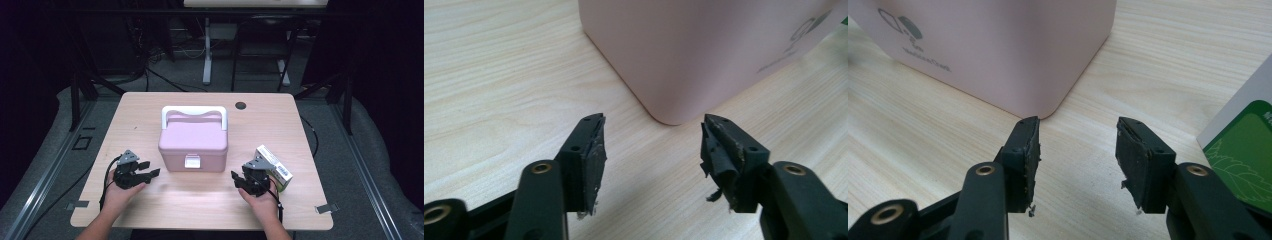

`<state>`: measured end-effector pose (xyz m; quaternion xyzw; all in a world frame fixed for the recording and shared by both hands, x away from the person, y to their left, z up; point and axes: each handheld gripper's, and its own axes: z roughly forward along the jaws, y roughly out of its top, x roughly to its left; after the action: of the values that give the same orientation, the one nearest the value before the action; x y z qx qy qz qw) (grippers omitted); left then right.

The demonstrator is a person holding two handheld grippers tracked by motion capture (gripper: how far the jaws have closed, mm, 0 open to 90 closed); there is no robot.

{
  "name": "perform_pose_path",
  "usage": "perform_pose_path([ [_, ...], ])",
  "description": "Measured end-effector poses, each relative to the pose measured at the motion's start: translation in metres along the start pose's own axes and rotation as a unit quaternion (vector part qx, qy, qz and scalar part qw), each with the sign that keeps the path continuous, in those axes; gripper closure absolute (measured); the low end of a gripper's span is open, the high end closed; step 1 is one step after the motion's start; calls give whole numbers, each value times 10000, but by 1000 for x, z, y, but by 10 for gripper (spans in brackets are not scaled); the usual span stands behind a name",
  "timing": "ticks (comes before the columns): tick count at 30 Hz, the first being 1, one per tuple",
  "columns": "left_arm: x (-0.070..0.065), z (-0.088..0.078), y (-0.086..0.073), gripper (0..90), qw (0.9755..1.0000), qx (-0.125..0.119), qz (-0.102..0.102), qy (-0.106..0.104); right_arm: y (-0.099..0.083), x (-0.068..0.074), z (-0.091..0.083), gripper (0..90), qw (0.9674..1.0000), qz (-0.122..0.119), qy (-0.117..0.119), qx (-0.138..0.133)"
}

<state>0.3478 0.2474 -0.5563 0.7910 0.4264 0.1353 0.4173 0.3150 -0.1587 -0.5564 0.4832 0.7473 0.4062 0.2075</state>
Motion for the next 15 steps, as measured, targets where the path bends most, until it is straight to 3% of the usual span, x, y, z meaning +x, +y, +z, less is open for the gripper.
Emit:
perform_pose_path([
  [15,5,3,2,531,9998,-102,-144,67,2,-4,4,550,9999,131,-34,-82],
])
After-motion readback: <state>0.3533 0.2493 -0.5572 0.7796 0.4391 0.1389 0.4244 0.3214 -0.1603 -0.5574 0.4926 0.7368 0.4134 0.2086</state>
